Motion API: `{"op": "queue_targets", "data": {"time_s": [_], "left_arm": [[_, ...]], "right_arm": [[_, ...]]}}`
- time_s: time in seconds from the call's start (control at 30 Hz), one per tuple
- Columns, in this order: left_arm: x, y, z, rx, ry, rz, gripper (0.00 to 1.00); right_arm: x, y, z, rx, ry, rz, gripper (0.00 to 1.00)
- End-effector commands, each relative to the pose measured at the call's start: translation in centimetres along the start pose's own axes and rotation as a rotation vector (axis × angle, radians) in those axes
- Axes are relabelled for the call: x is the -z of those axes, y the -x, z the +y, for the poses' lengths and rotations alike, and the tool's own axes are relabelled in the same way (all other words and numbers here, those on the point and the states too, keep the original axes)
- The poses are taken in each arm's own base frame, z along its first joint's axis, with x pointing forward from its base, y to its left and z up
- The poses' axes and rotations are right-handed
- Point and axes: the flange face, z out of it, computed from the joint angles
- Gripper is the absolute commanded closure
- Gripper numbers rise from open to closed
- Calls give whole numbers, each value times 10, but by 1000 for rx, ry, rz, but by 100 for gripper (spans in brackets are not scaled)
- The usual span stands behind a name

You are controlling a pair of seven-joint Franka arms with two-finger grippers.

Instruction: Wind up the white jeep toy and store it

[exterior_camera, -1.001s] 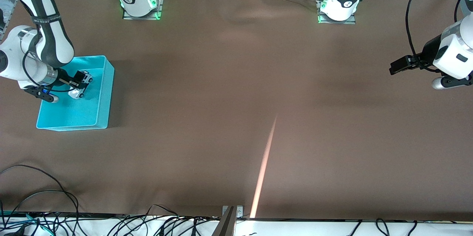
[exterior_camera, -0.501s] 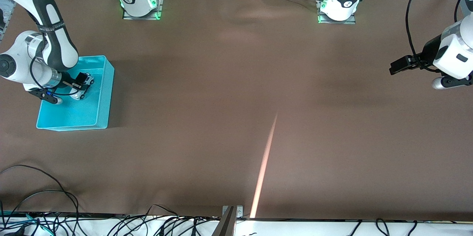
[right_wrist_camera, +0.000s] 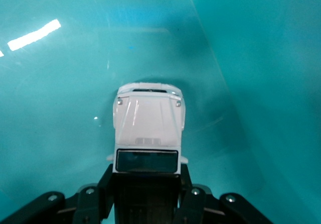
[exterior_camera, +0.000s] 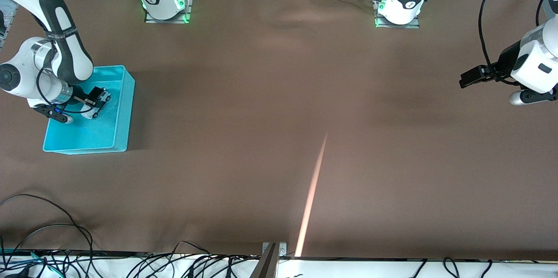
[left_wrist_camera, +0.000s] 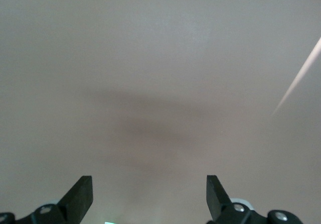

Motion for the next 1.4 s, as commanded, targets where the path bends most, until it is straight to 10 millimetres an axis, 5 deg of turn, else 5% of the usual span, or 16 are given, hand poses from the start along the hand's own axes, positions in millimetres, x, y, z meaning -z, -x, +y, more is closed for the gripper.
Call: {"op": "queue_targets", "data": {"time_s": [0.0,0.1,0.4,0.77,0.9,1.37], "left_arm": [[1,3,-3,-10,15,1,0],[1,3,-3,-10,15,1,0],[1,3,-3,-12,15,1,0],[-1,3,-3,-10,14,-3,0],[-1,2,-3,-11,14,-3,0],[-3,2,-3,-11,13,-6,0]], "right_arm": [[-19,2,10,-15,13,-12,35],[-17,5,11,-16,10,-12,0],[6,3,9,-73,-4,21,0],[108,20,-1,-49,-69,110,0],[127,32,-5,-39,-79,87,0],[223,66,-97,62,-92,100,0]]}}
